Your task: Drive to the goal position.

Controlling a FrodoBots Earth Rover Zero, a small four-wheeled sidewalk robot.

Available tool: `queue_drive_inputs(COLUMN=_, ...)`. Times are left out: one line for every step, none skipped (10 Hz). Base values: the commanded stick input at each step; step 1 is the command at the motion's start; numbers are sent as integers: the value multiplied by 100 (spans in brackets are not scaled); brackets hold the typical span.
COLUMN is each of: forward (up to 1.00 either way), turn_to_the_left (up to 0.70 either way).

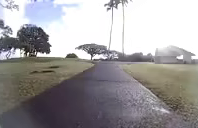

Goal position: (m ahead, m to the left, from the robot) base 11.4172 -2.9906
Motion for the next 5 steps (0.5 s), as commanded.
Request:
queue_drive_inputs(forward=60, turn_to_the_left=0)
queue_drive_inputs(forward=60, turn_to_the_left=0)
queue_drive_inputs(forward=60, turn_to_the_left=0)
queue_drive_inputs(forward=60, turn_to_the_left=0)
queue_drive_inputs(forward=60, turn_to_the_left=0)
